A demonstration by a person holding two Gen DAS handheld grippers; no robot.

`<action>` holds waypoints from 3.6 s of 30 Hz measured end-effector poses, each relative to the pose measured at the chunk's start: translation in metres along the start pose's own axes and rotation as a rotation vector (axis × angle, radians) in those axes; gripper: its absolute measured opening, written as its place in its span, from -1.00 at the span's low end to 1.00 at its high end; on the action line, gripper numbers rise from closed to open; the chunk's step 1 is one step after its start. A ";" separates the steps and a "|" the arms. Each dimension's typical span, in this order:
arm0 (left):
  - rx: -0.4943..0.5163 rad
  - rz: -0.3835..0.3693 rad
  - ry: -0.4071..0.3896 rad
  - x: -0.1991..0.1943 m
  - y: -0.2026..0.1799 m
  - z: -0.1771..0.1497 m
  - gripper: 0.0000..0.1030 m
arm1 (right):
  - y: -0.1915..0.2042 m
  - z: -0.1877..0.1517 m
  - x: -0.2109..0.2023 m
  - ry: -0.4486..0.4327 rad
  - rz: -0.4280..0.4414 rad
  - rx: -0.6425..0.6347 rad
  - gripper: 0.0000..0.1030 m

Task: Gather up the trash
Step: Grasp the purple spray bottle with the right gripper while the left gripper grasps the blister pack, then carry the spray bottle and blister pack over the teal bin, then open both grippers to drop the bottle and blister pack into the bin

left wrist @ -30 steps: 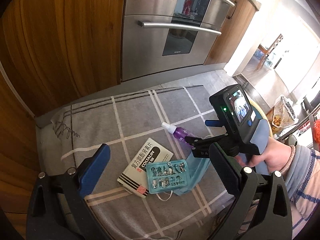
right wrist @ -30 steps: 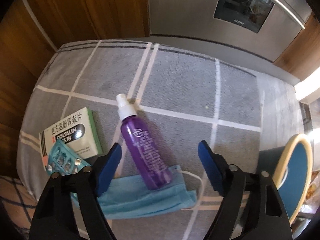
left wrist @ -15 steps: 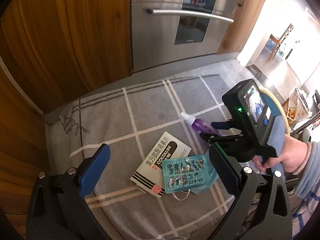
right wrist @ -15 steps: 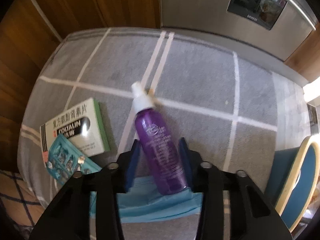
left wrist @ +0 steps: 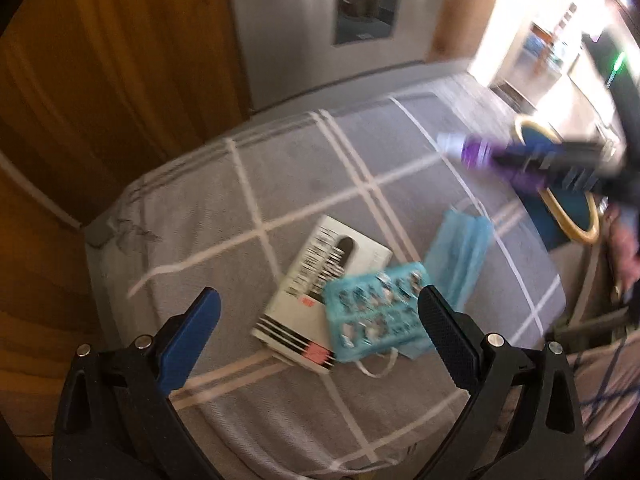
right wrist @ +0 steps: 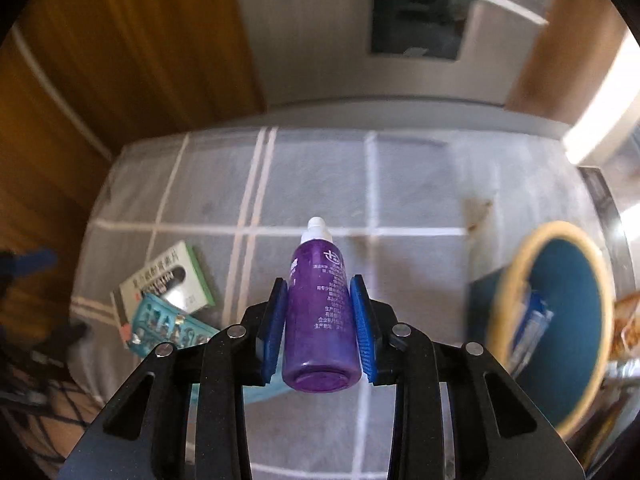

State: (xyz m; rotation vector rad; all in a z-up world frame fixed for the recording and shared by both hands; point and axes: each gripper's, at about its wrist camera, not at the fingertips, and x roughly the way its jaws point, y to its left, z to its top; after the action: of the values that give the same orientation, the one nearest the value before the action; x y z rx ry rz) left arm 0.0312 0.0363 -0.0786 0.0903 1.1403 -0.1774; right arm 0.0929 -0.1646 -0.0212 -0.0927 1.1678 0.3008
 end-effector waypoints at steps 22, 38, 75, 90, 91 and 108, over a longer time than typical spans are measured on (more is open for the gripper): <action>0.052 -0.023 0.139 0.056 -0.057 -0.015 0.89 | -0.017 -0.085 0.053 0.276 -0.132 -0.177 -0.35; 0.017 0.096 0.149 0.093 -0.060 -0.006 0.88 | -0.021 -0.084 0.083 0.351 -0.095 -0.203 -0.31; 0.104 -0.045 -0.164 -0.023 -0.094 0.045 -0.41 | -0.065 -0.033 -0.024 0.038 -0.046 0.031 -0.35; 0.247 -0.243 -0.146 -0.008 -0.198 0.068 -0.41 | -0.217 -0.040 -0.068 -0.014 -0.229 0.219 -0.35; 0.261 -0.248 -0.145 -0.006 -0.207 0.070 -0.41 | -0.226 -0.043 -0.066 -0.006 -0.227 0.242 -0.35; 0.509 -0.251 -0.105 0.066 -0.334 0.083 -0.40 | -0.291 -0.079 -0.026 0.128 -0.163 0.534 -0.34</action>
State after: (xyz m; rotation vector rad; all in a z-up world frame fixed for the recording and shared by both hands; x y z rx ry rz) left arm 0.0702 -0.3115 -0.0981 0.3843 0.9780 -0.6873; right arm 0.0946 -0.4659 -0.0526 0.2639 1.3246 -0.1682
